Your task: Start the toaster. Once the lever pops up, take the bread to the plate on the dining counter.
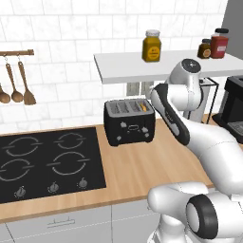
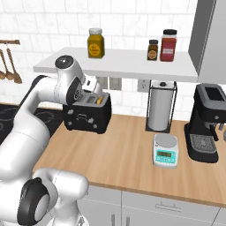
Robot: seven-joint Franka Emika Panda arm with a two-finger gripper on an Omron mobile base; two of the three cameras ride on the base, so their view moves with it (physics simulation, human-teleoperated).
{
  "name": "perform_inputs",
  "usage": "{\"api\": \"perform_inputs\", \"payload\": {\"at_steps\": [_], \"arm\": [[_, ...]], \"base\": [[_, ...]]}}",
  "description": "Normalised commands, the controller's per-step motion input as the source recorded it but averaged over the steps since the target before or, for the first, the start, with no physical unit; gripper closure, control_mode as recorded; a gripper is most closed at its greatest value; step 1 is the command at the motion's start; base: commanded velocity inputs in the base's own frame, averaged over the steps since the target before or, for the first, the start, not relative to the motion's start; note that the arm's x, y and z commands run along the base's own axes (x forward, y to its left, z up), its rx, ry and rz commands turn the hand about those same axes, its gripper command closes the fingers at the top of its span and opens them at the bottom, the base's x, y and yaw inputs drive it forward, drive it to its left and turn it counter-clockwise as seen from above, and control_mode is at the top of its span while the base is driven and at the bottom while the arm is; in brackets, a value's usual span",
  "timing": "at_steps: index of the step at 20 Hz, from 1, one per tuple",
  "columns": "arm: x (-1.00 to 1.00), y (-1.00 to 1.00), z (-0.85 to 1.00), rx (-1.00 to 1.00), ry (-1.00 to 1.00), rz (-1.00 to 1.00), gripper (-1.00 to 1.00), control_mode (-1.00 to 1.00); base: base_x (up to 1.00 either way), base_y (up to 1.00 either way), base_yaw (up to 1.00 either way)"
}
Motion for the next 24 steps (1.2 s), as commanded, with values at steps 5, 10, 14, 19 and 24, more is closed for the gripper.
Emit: {"api": "perform_inputs", "payload": {"at_steps": [5, 10, 14, 19, 24], "arm": [[0.0, 0.0, 0.0, 0.0, 0.0, 0.0, -1.0, -1.0], [0.0, 0.0, 0.0, 0.0, 0.0, 0.0, -1.0, -1.0], [0.0, 0.0, 0.0, 0.0, 0.0, 0.0, -1.0, -1.0], [0.0, 0.0, 0.0, 0.0, 0.0, 0.0, -1.0, -1.0], [0.0, 0.0, 0.0, 0.0, 0.0, 0.0, -1.0, -1.0]], "base": [[0.0, 0.0, 0.0], [0.0, 0.0, 0.0], [0.0, 0.0, 0.0], [0.0, 0.0, 0.0], [0.0, 0.0, 0.0]]}}
